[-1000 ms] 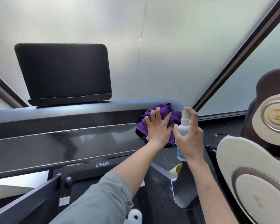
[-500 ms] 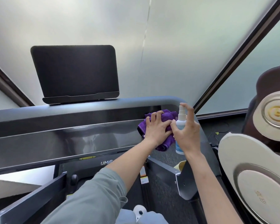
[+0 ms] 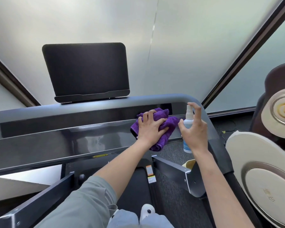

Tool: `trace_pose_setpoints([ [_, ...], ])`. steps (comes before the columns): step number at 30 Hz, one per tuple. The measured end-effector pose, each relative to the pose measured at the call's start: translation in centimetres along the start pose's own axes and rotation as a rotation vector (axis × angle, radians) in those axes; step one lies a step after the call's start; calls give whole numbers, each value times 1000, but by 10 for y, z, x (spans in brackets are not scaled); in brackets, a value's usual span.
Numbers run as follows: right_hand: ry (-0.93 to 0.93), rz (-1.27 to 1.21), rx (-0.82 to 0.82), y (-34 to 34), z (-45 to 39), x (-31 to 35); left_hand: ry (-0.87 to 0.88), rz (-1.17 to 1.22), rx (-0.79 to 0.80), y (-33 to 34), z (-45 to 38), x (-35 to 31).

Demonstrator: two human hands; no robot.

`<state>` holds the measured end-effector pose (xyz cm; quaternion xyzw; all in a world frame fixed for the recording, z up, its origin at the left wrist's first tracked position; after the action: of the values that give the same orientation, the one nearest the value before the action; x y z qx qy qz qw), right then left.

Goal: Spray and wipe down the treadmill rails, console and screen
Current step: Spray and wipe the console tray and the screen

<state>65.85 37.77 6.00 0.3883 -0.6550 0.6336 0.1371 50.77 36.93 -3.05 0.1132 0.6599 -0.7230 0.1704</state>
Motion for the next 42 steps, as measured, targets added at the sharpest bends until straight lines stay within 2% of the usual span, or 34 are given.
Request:
trace_pose_setpoints([
  [9, 56, 30, 0, 16, 1, 1, -54, -5, -83, -24, 45, 74],
  [15, 57, 0, -1, 24, -1, 0, -159, -41, -143, -31, 62, 103],
  [24, 58, -2, -10, 10, -10, -22, -267, -98, -101, -16, 22, 60],
  [36, 53, -33, -52, -30, -28, -56, -124, -142, -42, 24, -58, -46],
  [42, 55, -28, -45, -33, -27, -53, -120, -102, -36, 32, -59, -62],
])
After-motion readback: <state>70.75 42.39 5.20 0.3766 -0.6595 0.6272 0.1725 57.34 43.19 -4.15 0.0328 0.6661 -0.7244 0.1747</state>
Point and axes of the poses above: each hand's wrist, its own z-axis away from the middle knuckle, its own y-axis out of the palm, x = y × z, the point moved 6 cm from there along -z, towards the middle knuckle, and after that the axes turned 14 degrees about x, right-handed, at the moved point
